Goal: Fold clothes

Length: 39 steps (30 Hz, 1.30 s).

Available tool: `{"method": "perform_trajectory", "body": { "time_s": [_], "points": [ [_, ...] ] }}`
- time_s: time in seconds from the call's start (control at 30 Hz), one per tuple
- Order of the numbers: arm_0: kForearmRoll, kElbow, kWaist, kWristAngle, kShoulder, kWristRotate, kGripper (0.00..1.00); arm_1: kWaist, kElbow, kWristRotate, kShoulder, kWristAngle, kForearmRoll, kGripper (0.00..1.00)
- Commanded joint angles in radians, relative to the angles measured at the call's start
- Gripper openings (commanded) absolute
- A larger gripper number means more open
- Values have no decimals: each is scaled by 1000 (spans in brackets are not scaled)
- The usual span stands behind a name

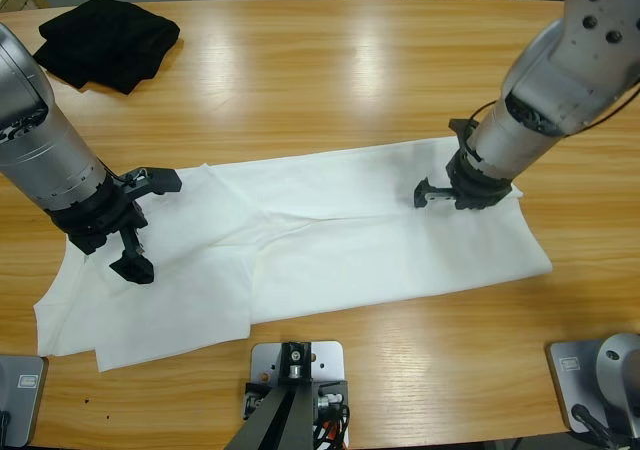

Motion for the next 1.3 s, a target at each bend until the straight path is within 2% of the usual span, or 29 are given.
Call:
{"method": "perform_trajectory", "body": {
  "time_s": [0.03,0.1,0.17,0.27,0.33,0.4,0.47,0.6,0.77,0.9,1.13,1.17,1.23,1.3],
  "points": [
    [-6,13,5,-6,-1,0,991,-24,-111,-31,-157,-24,167,1000],
    [-5,15,4,-6,-10,0,991,-91,-100,-48,-240,3,162,1000],
    [-4,17,4,-6,-19,0,991,-230,-16,-96,-291,69,109,998],
    [-3,17,4,-6,-26,0,991,-528,205,-197,-366,297,-92,996],
    [-3,15,4,-6,-29,0,991,-622,300,-207,-366,368,-155,991],
    [-2,13,4,-6,-29,-3,991,-628,355,-160,-361,420,-220,991],
    [-1,10,4,-10,-31,-7,991,-628,448,-63,-354,476,-362,991],
    [11,9,1,-17,-50,-8,991,-671,614,-32,-330,473,-536,991],
    [26,-1,-1,-17,-64,-9,991,-673,625,-16,-339,399,-572,996],
    [31,-25,-11,-18,-63,-24,991,-673,629,-18,-320,399,-597,996],
    [40,-30,-16,-18,-64,-37,991,-673,633,-19,-211,474,-636,980],
    [40,-28,-16,-18,-64,-37,991,-673,633,-22,-198,484,-640,968],
    [40,-29,-16,-17,-63,-39,991,-673,632,-27,-177,509,-640,871],
    [40,-38,-16,-17,-58,-43,991,-673,634,-28,-168,519,-637,858]
  ]
}}
